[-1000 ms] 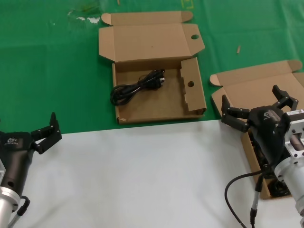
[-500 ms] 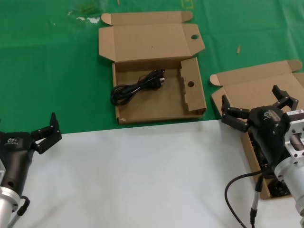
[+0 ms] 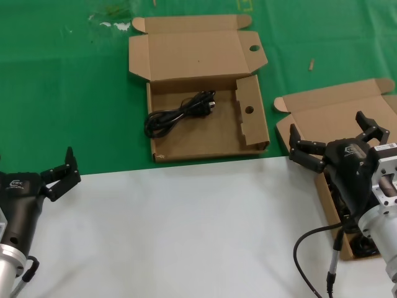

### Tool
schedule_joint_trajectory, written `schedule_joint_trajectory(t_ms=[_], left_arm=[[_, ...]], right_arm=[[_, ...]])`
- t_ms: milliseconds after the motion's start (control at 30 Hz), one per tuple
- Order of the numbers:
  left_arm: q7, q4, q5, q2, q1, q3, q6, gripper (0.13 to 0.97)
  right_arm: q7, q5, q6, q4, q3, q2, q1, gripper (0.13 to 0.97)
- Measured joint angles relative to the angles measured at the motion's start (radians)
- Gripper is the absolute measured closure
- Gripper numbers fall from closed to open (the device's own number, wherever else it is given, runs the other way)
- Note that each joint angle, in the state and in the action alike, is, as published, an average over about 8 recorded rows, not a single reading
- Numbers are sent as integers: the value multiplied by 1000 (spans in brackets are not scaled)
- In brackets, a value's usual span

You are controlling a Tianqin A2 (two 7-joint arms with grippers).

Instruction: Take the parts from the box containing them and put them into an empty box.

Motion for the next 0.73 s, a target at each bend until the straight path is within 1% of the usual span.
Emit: schedule_joint_trajectory(t_ms=[733], left_arm=[[0,0,0,0,0,0,0,132]], right_arm=[[0,0,0,0,0,0,0,129]])
